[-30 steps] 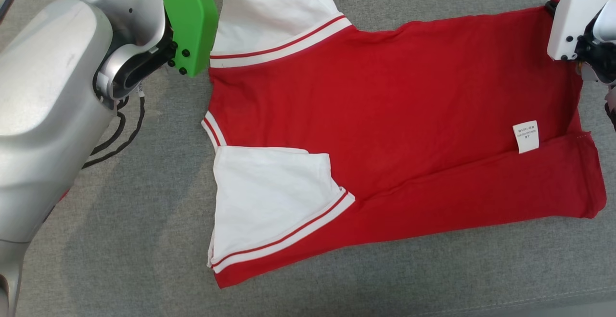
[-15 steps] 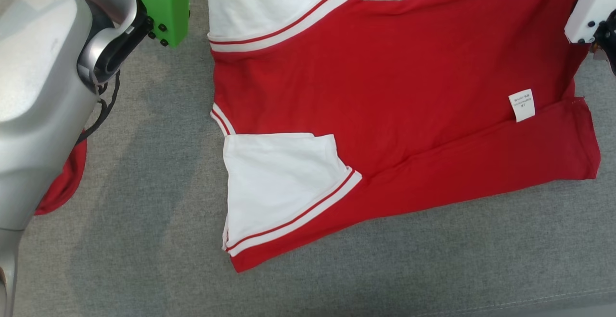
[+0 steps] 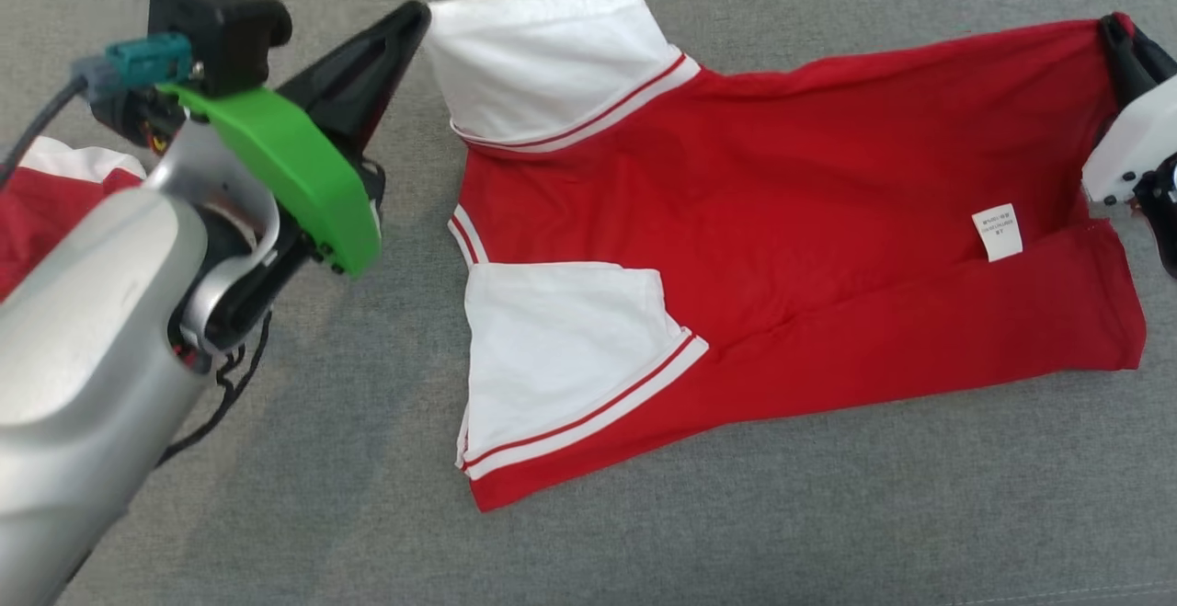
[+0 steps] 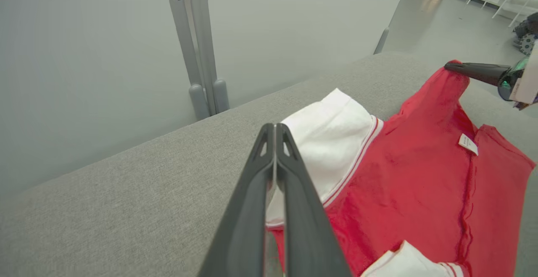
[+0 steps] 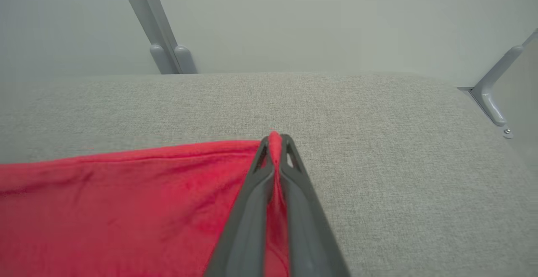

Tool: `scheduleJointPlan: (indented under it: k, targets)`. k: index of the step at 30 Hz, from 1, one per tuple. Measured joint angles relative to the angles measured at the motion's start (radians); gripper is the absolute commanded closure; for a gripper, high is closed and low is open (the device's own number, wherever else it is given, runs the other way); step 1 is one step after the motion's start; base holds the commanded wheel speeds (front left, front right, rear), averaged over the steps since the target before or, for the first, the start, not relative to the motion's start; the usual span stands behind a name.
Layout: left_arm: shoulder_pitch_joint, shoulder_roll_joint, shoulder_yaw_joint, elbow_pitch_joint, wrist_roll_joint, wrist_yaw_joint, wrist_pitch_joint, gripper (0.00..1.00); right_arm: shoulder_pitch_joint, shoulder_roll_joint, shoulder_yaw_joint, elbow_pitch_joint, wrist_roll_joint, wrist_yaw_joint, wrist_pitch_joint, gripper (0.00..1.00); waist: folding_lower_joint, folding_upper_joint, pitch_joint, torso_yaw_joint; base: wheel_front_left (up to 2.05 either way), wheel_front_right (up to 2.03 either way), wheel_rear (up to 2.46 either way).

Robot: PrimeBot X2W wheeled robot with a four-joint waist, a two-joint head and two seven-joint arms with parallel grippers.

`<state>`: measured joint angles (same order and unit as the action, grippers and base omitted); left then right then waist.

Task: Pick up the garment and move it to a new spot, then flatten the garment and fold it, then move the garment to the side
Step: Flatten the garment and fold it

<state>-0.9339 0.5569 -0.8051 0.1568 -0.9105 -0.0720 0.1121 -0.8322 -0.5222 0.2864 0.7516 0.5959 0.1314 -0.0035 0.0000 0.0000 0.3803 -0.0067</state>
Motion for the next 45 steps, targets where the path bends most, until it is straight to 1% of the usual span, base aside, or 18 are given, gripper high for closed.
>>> scheduleJointPlan:
  k: [6,10,17,21,24,26,27,28,29,30,31,32,37,39,42,43,44,45]
  targets:
    - [0.145,0.058,0.012,-0.173,-0.031,0.068,-0.027,1.00,0.075,-0.025,-0.002,-0.034,0.017,0.000,-0.042,1.00,0.0000,0.0000,-0.028,0.015,0.00,0.00,0.00]
    - [0.247,0.075,0.004,-0.261,-0.056,0.112,-0.041,1.00,0.138,-0.027,-0.011,-0.051,0.024,0.000,-0.056,1.00,0.0000,0.0000,-0.045,0.019,0.00,0.00,0.00]
    - [0.397,0.098,-0.019,-0.349,-0.083,0.177,-0.063,1.00,0.235,-0.021,-0.039,-0.070,0.036,0.000,-0.072,1.00,0.0000,0.0000,-0.066,0.015,0.00,0.00,0.00]
    - [0.456,0.115,-0.037,-0.365,-0.082,0.198,-0.073,1.00,0.279,-0.018,-0.046,-0.077,0.043,0.000,-0.079,1.00,-0.0001,0.0000,-0.075,0.014,0.00,0.00,0.00]
    - [0.483,0.111,-0.060,-0.363,-0.078,0.205,-0.078,1.00,0.304,-0.012,-0.049,-0.081,0.044,0.000,-0.083,1.00,0.0000,0.0000,-0.079,0.016,0.00,0.00,0.00]
    - [0.494,0.096,-0.076,-0.350,-0.074,0.205,-0.079,1.00,0.321,-0.007,-0.048,-0.082,0.044,0.000,-0.083,1.00,0.0000,0.0000,-0.084,0.018,0.00,0.00,0.00]
    - [0.498,0.087,-0.086,-0.341,-0.070,0.205,-0.081,1.00,0.331,-0.005,-0.046,-0.084,0.045,0.000,-0.077,0.90,0.0000,0.0000,-0.088,0.019,0.00,0.00,0.00]
    - [0.500,0.079,-0.094,-0.330,-0.065,0.205,-0.087,1.00,0.339,-0.002,-0.044,-0.086,0.048,0.000,-0.076,0.64,0.0000,0.0000,-0.092,0.019,0.00,0.00,0.00]
    - [0.502,0.071,-0.097,-0.320,-0.065,0.205,-0.088,1.00,0.344,-0.001,-0.043,-0.087,0.051,0.000,-0.073,0.00,0.0000,0.0000,-0.095,0.019,0.00,0.00,0.00]
    - [0.506,0.064,-0.104,-0.306,-0.059,0.207,-0.094,0.90,0.352,0.000,-0.044,-0.090,0.054,0.000,-0.072,0.00,0.0000,0.0000,-0.100,0.020,0.00,0.00,0.00]
    - [0.511,0.055,-0.105,-0.294,-0.048,0.216,-0.106,0.36,0.360,0.000,-0.049,-0.091,0.057,0.000,-0.075,0.00,0.0000,0.0000,-0.105,0.019,0.00,0.00,0.00]
    - [0.513,0.049,-0.106,-0.284,-0.041,0.223,-0.114,0.00,0.366,0.000,-0.054,-0.095,0.062,0.000,-0.078,0.00,0.0000,0.0000,-0.109,0.019,0.00,0.00,0.00]
    - [0.565,0.016,-0.099,-0.266,-0.020,0.267,-0.199,0.00,0.444,-0.007,-0.090,-0.112,0.069,0.000,-0.088,0.00,0.0000,0.0000,-0.142,0.015,0.00,0.00,0.00]
    - [0.593,0.008,-0.086,-0.258,-0.007,0.299,-0.252,0.00,0.476,-0.006,-0.106,-0.123,0.066,0.000,-0.099,0.00,0.0000,0.0000,-0.157,0.011,0.00,0.00,0.00]
    - [0.651,-0.016,-0.056,-0.235,0.024,0.357,-0.337,0.00,0.532,0.018,-0.127,-0.145,0.063,0.000,-0.121,0.00,-0.0001,0.0000,-0.184,0.004,0.00,0.00,0.00]
    - [0.675,-0.028,-0.039,-0.227,0.038,0.375,-0.354,0.00,0.553,0.032,-0.136,-0.152,0.062,0.000,-0.126,0.00,-0.0001,0.0000,-0.194,0.001,0.00,0.00,0.00]
    - [0.716,-0.057,0.001,-0.217,0.072,0.408,-0.370,0.00,0.587,0.055,-0.153,-0.159,0.062,0.000,-0.146,0.00,-0.0001,0.0000,-0.214,-0.004,0.00,0.00,0.00]
    - [0.730,-0.069,0.021,-0.215,0.100,0.422,-0.370,0.00,0.600,0.064,-0.161,-0.160,0.062,0.000,-0.150,0.00,-0.0001,0.0000,-0.222,-0.006,0.00,0.00,0.00]
